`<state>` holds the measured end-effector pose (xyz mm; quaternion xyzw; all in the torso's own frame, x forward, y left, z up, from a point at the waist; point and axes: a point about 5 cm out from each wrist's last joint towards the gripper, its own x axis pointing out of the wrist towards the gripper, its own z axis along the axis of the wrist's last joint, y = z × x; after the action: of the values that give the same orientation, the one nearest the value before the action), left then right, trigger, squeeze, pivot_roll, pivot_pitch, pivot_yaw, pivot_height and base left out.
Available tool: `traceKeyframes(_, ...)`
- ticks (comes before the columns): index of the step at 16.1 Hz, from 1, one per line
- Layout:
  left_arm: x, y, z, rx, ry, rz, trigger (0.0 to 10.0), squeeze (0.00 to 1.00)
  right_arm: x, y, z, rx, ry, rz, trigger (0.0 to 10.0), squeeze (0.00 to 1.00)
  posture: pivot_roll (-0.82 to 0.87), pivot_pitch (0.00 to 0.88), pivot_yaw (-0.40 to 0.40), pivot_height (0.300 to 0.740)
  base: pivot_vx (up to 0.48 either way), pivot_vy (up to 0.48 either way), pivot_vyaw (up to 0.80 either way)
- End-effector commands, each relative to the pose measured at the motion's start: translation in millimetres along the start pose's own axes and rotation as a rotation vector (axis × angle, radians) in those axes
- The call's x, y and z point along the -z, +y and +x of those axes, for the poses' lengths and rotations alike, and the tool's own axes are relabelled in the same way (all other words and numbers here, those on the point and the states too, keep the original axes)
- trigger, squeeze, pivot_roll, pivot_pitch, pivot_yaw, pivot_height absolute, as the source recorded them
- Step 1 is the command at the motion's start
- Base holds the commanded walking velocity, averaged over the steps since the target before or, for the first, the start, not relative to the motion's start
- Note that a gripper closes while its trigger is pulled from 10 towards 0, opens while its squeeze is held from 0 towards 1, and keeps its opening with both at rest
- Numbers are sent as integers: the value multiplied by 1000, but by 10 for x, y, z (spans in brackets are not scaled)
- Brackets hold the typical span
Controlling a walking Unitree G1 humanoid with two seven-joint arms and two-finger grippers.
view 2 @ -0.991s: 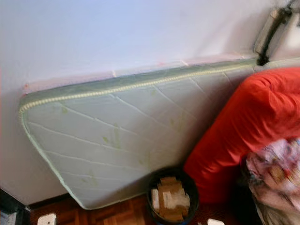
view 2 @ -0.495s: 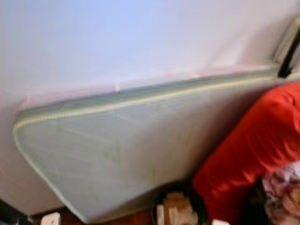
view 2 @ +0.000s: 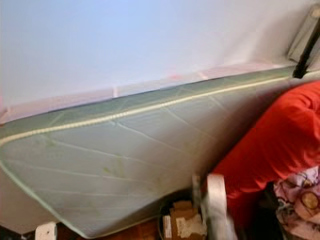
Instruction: Clean up the room
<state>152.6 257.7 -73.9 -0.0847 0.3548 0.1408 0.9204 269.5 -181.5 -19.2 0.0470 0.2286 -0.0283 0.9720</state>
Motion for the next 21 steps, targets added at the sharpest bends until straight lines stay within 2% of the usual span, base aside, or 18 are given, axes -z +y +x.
traceKeyframes(1,81,50,-50,-10,6,-16,10000,0,151,-84,-75,47,40,16,10000,0,50,50,-56,740,0,0,0)
traceKeyframes(2,70,51,-54,-8,-11,-3,10000,0,111,-113,-65,65,20,22,10000,0,53,56,-57,740,0,0,0)
traceKeyframes(3,-294,-271,69,51,-205,21,10000,0,61,-147,-50,76,1,20,10000,0,65,90,-64,740,0,0,0)
traceKeyframes(4,-617,-558,98,98,-379,31,10000,0,28,-178,-39,87,-5,15,10000,0,66,109,-67,740,0,0,0)
traceKeyframes(5,-708,-636,66,124,-445,42,10000,0,8,-234,-28,106,11,7,10000,0,71,120,-69,740,0,0,0)
traceKeyframes(6,-711,-645,50,129,-458,46,10000,0,10,-262,-32,118,15,8,10000,0,79,132,-71,740,0,0,0)
traceKeyframes(9,-653,-622,-77,134,-504,51,10000,0,151,-517,-150,226,51,55,10000,0,100,192,-65,740,0,0,0)
traceKeyframes(12,-646,-583,-153,128,-509,57,10000,0,182,-559,-188,257,37,56,10000,0,93,206,-52,740,0,0,0)
traceKeyframes(14,-697,-574,-206,129,-531,56,10000,0,162,-546,-180,246,24,61,10000,0,89,213,-52,740,0,0,0)
traceKeyframes(16,-781,-613,-273,135,-559,50,10000,0,134,-467,-153,197,9,47,10000,0,101,234,-49,740,0,0,0)
traceKeyframes(19,-788,-642,-345,145,-559,50,10000,0,132,-364,-121,158,22,27,10000,0,105,251,-49,740,0,0,0)
traceKeyframes(21,-773,-632,-367,143,-550,50,10000,0,116,-346,-111,146,18,19,10000,0,103,258,-52,715,0,0,0)
